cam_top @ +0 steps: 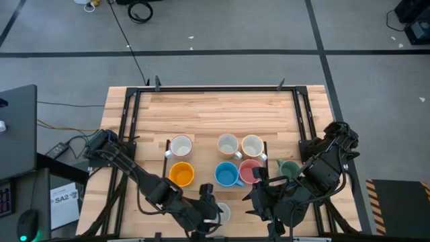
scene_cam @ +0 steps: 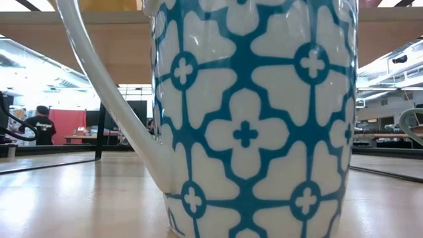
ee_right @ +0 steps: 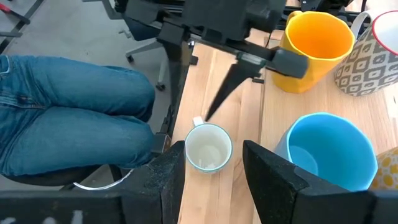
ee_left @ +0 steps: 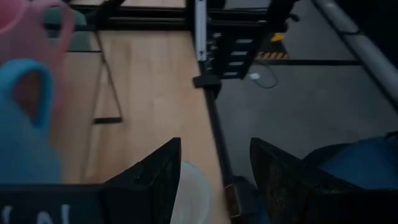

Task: Place coffee mugs
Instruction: Put the blue patterned mug on the shelf

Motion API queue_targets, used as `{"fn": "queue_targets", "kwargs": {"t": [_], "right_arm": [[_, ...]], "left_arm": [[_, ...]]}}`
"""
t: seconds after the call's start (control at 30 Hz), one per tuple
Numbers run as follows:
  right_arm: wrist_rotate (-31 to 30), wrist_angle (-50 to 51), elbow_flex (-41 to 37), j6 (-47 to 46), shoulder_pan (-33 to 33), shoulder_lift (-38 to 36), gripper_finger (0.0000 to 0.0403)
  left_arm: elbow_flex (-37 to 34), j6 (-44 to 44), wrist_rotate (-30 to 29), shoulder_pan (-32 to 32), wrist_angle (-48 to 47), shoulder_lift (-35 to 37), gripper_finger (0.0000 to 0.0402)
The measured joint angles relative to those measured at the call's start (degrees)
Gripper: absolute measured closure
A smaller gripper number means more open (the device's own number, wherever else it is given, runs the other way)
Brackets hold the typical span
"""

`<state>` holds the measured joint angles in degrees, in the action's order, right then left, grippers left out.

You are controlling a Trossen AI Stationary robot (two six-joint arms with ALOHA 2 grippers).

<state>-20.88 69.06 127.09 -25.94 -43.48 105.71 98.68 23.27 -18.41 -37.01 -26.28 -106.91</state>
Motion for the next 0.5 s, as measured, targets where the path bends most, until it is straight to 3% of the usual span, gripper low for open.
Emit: {"fn": "queue_targets", "kwargs": {"t": [0.5], "right_arm": [[0.0,0.0,0.0,0.0,0.0,0.0,0.0237]], "left_arm": [[0.1,1.0,-1.0,0.4,-1.6,0.0,0.0205]]}}
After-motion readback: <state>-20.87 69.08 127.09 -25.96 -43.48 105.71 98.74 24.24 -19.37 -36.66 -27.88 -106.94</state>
